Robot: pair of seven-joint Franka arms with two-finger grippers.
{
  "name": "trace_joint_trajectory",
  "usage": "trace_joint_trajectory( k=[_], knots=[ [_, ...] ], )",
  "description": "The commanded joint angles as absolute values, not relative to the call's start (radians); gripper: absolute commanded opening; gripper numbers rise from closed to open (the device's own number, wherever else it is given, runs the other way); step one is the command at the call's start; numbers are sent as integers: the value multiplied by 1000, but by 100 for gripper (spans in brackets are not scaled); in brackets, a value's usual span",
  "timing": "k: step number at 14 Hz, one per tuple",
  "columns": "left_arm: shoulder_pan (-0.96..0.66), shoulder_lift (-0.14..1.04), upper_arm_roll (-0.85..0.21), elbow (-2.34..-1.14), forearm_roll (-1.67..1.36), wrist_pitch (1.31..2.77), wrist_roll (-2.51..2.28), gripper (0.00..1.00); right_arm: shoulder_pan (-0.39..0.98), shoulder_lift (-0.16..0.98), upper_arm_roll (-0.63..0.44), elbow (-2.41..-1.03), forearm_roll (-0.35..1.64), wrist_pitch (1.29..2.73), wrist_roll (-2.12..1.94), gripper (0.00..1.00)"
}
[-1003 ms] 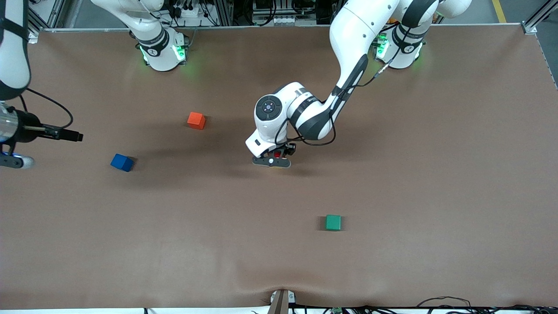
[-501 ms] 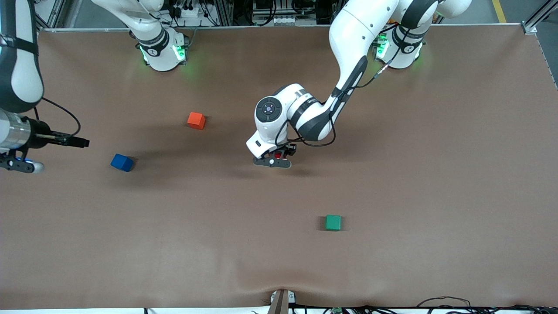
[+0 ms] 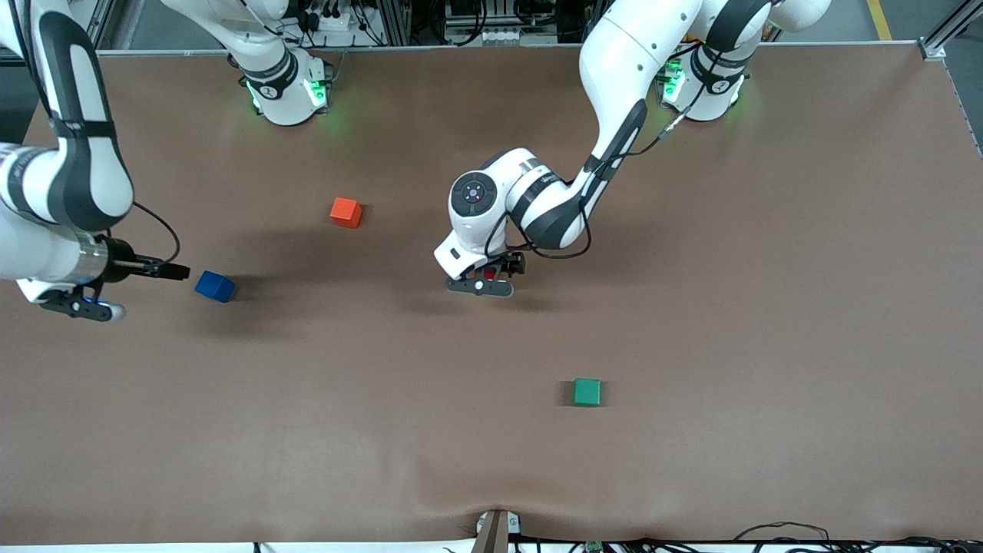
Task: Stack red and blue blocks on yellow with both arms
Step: 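Release the red cube while the right gripper reaches the blue cube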
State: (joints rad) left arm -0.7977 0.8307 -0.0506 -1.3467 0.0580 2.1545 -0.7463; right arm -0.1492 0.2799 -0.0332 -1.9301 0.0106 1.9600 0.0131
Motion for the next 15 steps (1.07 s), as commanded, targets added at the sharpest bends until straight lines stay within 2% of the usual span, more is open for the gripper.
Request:
trace_joint_trajectory(
  k=[1,6,10,15],
  knots=[
    [-807,810,-46,-1328,72,2134,-755,100,-176,314,-18,-2006,21,2109,-34,100],
    [-775,692,-41,-1330,46,2048,-756,100,-187,354,-18,-2083,21,2248,-84,100],
    [-726,574,-38,-1331,-18,1941,-755,100,-183,383,-18,-2118,83,2307,-86,100],
    [-542,437,-40,-1335,-18,1787,-739,100,-198,420,-18,-2120,93,2319,-86,100]
  ],
)
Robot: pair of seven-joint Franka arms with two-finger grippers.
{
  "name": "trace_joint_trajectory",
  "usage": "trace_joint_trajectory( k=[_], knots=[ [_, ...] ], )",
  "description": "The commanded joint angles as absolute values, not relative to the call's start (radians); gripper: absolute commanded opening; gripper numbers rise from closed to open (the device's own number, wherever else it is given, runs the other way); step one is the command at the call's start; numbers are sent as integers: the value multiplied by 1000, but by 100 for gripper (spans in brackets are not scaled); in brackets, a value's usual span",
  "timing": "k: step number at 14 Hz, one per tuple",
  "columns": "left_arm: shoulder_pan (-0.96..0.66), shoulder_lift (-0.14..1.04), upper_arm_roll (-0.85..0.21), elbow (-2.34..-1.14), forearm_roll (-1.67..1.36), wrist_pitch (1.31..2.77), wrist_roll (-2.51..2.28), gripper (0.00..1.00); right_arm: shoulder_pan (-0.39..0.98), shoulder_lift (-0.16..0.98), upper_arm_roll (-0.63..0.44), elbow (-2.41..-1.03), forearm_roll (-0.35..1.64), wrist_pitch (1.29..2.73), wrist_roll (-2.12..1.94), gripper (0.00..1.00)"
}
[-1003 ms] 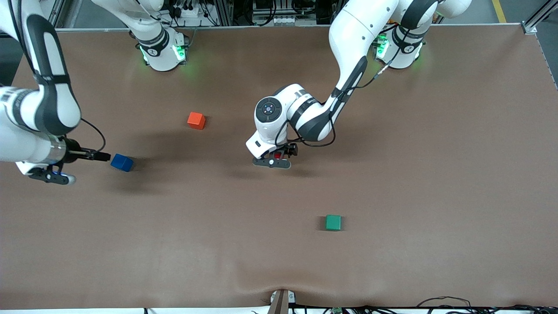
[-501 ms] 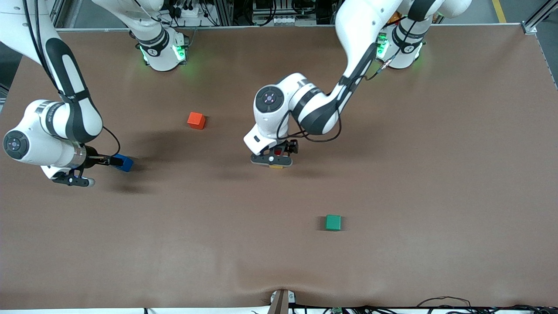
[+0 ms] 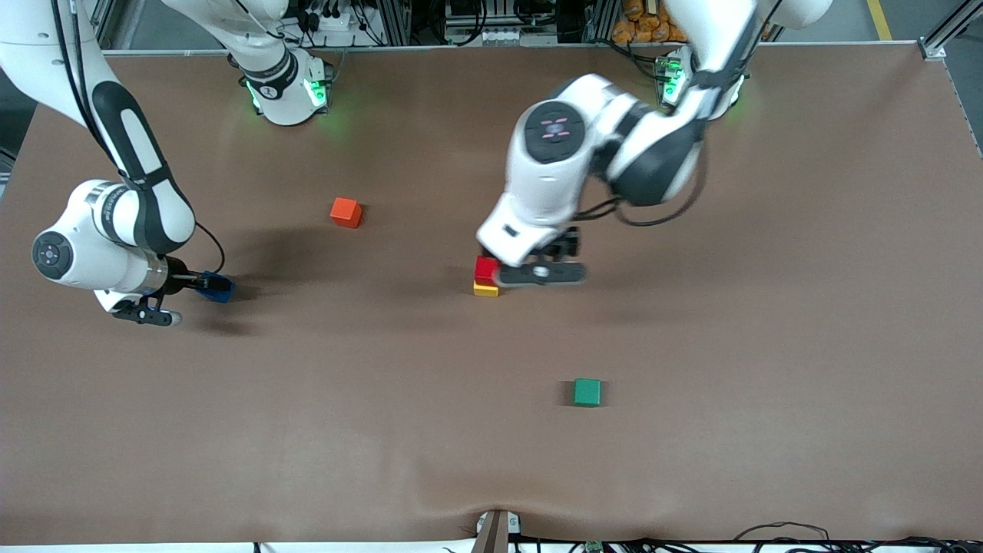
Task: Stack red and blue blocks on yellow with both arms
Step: 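Release the red cube while the right gripper reaches the blue cube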
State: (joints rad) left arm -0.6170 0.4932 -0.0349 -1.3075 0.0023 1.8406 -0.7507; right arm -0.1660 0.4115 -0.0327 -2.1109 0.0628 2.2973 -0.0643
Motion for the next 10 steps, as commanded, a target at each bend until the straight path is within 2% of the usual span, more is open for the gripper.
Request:
trace_joint_trajectory(
  k=[1,5,8,10],
  knots=[
    [-504,420,-40,-1335,-14,1755,-721,100,-204,422,-18,-2120,101,2319,-86,100],
    [-347,327,-40,-1338,-5,1680,-518,100,-201,428,-18,-2118,106,2318,-86,100],
    [-246,264,-40,-1336,-9,1599,-368,100,-201,428,-18,-2118,106,2318,-84,76],
    [-200,230,-38,-1335,-3,1540,-342,100,-201,429,-18,-2118,106,2318,-84,67]
  ],
)
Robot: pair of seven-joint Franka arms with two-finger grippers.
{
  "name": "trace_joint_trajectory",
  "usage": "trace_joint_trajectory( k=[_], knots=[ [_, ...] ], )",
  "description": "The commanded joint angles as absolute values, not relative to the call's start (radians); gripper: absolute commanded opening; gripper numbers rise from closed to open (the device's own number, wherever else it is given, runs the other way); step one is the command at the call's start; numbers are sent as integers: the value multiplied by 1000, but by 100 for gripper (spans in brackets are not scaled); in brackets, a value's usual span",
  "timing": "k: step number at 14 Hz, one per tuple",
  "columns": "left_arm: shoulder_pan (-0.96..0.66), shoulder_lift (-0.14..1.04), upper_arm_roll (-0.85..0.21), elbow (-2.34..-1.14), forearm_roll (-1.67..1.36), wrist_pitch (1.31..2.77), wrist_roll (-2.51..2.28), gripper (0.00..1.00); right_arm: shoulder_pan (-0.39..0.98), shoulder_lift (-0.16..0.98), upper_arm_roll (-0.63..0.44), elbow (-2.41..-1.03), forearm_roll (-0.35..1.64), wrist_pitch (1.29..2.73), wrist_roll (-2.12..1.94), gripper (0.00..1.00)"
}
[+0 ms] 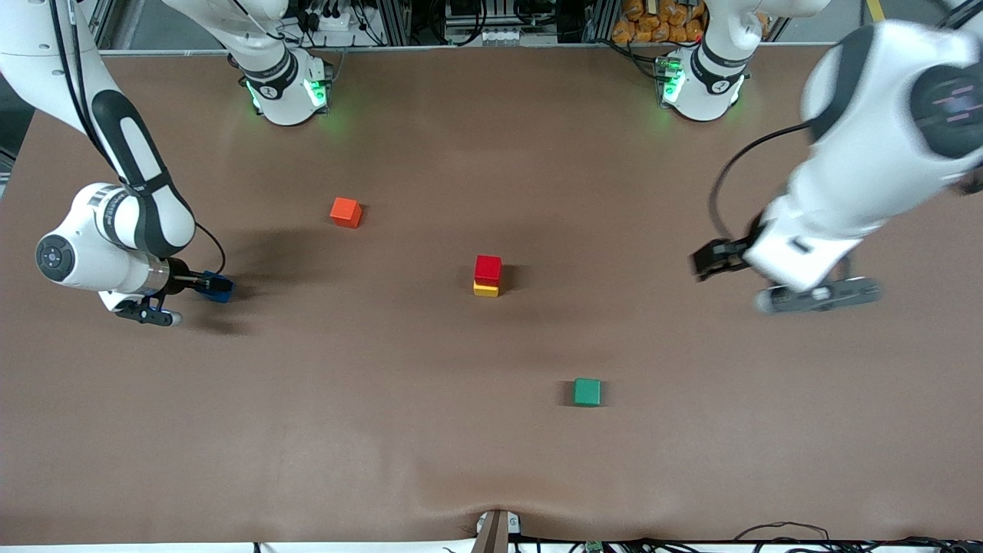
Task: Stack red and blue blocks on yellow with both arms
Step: 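Release the red cube while the right gripper reaches the blue cube, then close the right gripper on the blue cube while the left gripper withdraws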
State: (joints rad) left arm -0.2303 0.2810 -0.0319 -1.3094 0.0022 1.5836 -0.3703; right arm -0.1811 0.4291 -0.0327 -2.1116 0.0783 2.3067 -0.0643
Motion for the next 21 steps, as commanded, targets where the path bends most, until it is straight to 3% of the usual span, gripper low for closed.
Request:
trace_joint_trajectory(
  k=[1,3,9,14,17,21],
  knots=[
    [-172,215,-43,-1333,-3,1519,-298,100,-201,430,-18,-2118,106,2318,-83,62],
    [-150,163,-37,-1338,-2,1488,-238,100,-201,430,-18,-2117,106,2315,-83,57],
    [-106,42,-41,-1411,3,1419,-253,100,-195,428,-18,-2111,106,2298,-78,16],
    [-68,52,-38,-1411,20,1419,-246,100,-190,411,-14,-2082,106,2223,-84,14],
    [-23,40,-41,-1434,21,1419,-232,100,-169,387,-12,-2022,106,2099,-83,14],
    [12,-27,-43,-1506,21,1427,-219,100,-117,328,-12,-1977,107,1996,-77,14]
  ],
)
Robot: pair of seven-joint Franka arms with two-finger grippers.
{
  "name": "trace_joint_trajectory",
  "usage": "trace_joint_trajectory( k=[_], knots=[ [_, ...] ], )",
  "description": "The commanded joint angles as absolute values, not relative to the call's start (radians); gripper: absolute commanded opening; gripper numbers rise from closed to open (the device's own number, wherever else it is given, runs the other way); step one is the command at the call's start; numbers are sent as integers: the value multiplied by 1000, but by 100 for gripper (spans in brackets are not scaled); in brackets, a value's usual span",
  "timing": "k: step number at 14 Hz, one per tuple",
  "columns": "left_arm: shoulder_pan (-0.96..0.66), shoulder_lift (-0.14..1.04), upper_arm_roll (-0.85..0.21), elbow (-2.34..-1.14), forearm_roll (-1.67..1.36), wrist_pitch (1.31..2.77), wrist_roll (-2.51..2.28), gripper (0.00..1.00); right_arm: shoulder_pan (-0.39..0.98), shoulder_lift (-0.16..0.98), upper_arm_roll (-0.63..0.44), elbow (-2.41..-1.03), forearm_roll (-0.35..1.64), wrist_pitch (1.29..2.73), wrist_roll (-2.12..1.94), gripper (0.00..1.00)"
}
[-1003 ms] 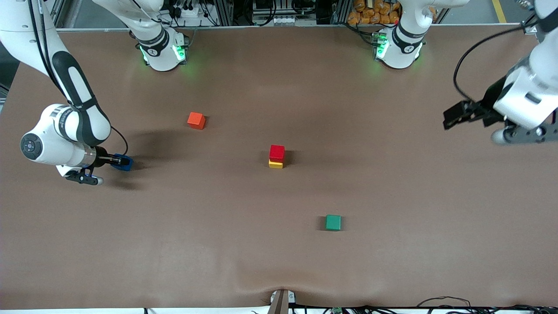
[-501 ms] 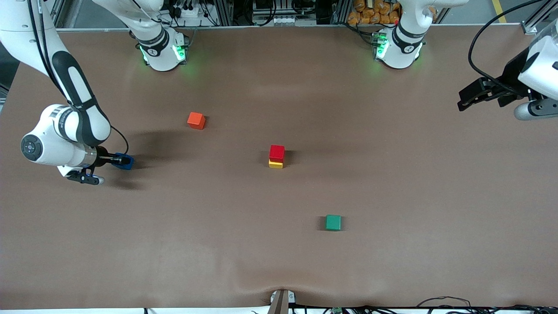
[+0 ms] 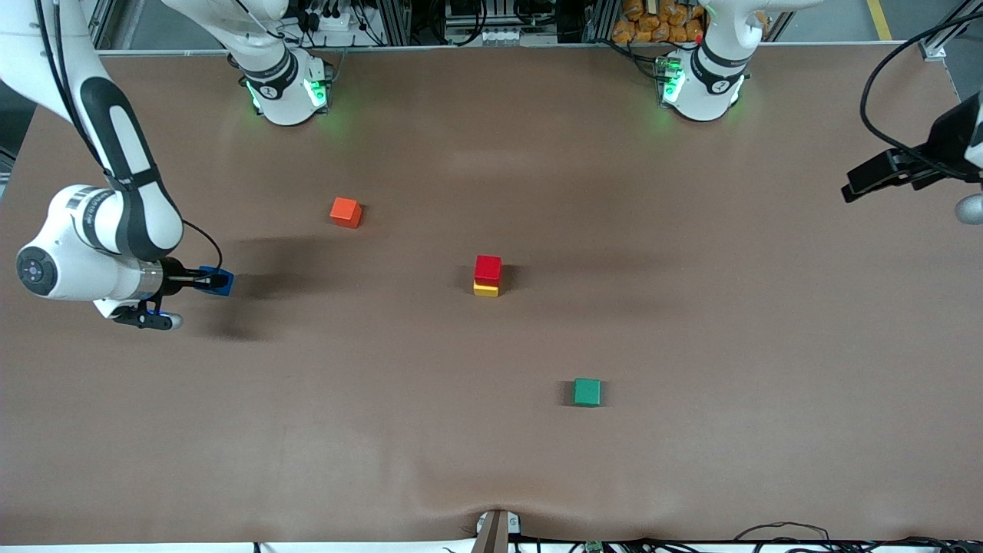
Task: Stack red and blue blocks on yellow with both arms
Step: 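Close the right gripper on the blue cube while the left gripper withdraws, then lift the blue cube and carry it over the red cube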
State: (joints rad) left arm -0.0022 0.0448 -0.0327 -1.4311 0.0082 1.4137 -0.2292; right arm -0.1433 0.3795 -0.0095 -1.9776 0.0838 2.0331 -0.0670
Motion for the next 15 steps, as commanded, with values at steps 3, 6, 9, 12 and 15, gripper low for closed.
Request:
trace_joint_trajectory(
  k=[3,6,9,12,15],
  knots=[
    [17,-54,-48,-1535,21,1450,-213,100,-39,264,-12,-1971,107,1962,-81,14],
    [20,-84,-45,-1572,21,1450,-213,100,47,245,-12,-1899,107,1861,-63,14],
    [20,-84,-40,-1585,21,1450,-215,100,107,241,-12,-1812,158,1746,24,14],
    [18,-84,-40,-1578,23,1453,-215,100,220,219,-12,-1776,163,1735,152,14],
    [18,-84,-40,-1568,23,1473,-215,100,366,232,-14,-1728,164,1747,276,14]
  ],
)
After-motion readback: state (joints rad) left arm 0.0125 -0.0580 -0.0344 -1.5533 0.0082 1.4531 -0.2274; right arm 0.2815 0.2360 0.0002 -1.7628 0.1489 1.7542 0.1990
